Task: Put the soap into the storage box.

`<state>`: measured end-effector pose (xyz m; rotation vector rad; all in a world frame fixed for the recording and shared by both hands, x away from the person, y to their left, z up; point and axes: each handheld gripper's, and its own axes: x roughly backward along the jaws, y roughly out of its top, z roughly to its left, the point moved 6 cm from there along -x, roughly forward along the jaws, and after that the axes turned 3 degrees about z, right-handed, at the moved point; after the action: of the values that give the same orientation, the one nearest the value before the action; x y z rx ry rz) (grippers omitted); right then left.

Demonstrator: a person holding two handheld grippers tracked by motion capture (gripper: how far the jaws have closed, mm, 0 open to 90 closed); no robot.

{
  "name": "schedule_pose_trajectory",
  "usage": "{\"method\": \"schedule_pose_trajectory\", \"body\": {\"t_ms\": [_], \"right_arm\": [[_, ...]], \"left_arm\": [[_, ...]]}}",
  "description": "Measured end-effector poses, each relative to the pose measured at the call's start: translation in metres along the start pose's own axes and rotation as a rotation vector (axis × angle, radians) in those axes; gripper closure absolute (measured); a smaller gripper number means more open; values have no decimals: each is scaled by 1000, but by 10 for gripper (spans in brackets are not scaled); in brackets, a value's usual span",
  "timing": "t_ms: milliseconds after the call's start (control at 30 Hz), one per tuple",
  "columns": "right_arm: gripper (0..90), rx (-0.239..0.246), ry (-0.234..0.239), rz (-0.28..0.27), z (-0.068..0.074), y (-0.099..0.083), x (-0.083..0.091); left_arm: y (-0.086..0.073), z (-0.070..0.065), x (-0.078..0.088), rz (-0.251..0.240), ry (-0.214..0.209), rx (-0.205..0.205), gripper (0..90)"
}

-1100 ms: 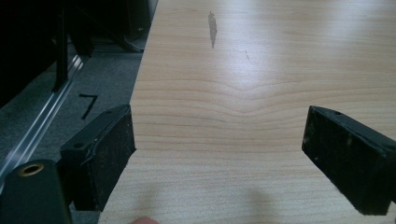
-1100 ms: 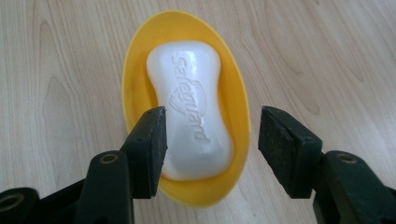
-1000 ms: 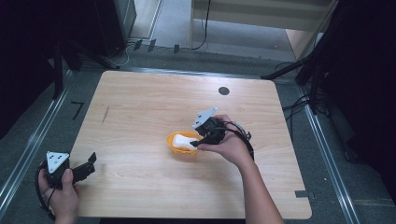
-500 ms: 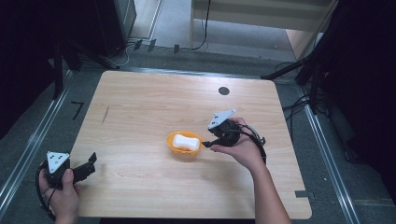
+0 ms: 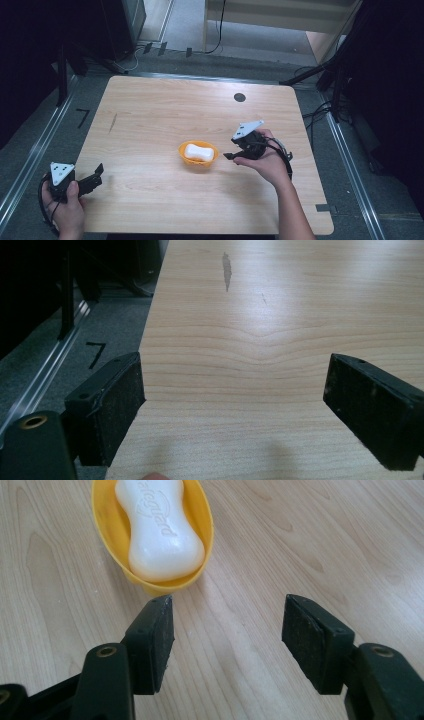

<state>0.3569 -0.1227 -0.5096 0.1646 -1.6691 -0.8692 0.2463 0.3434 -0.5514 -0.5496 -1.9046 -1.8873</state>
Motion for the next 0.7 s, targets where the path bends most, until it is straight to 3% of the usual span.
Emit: {"method": "schedule_pose_trajectory", "body": {"t_ms": [167, 200, 400, 567, 700], "right_arm": [[343, -40, -23, -12, -4, -10, 4], [313, -73, -38, -8, -7, -16, 7], [244, -121, -66, -10, -12, -31, 11], [186, -191, -98, -24, -19, -48, 19], [152, -218, -122, -28, -23, -59, 23]], "left_arm": [[0, 0, 0, 0, 1, -2, 102], [0, 0, 0, 0, 2, -2, 102], [0, 0, 0, 0, 3, -3, 103], [0, 0, 0, 0, 5, -4, 103], [0, -1, 0, 1, 5, -6, 103]]}}
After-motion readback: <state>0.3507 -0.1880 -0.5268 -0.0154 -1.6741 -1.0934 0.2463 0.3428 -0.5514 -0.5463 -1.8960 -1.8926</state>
